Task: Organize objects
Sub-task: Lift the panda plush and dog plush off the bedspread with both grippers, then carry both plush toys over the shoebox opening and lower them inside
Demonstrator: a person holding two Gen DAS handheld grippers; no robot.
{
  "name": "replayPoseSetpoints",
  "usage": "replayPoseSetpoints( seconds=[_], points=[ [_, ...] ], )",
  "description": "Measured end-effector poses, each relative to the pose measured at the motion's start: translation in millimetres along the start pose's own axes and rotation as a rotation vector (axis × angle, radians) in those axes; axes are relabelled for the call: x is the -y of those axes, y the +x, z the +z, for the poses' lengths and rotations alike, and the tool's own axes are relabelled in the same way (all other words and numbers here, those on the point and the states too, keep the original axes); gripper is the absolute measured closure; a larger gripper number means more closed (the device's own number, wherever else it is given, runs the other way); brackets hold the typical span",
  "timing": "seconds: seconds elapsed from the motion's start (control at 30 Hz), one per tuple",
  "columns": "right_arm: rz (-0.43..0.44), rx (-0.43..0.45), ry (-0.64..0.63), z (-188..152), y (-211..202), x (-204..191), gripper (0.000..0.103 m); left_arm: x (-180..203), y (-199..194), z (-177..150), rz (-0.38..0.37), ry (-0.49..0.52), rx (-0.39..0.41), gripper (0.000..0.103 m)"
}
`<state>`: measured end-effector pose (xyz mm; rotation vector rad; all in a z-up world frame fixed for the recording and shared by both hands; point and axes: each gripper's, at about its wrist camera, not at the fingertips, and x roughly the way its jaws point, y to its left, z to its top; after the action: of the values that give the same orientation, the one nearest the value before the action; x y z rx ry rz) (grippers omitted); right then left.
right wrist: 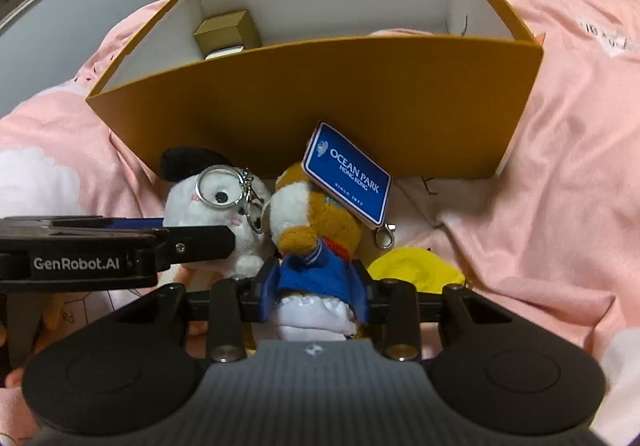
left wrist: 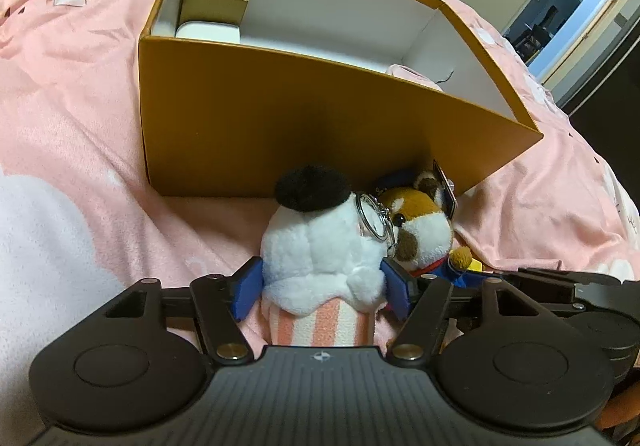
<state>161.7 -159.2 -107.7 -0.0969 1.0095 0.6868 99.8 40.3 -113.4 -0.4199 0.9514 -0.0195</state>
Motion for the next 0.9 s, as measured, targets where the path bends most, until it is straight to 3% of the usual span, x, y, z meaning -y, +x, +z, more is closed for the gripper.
replayPoseSetpoints(
  seconds=[0.27,0.57,0.73,0.9],
  points=[
    [0.042,0.024,0.035,-2,-15,5,0.069,3,-12,-2,-0.029,0.0,0.019,0.036],
    [0.091,0.136,0.042,1,-77,4,0.07,16,-70,3,-0.093,0.015,0.115,0.037],
    [0.127,0.204,0.008,20,-113,0,0.07,23,-103,25,-0.11,0.021,0.197,0.037],
    [0.161,0.26,-0.007,59,-128,-3,0.07,23,-113,66,-0.157,-0.04,0.217,0.037]
  ],
)
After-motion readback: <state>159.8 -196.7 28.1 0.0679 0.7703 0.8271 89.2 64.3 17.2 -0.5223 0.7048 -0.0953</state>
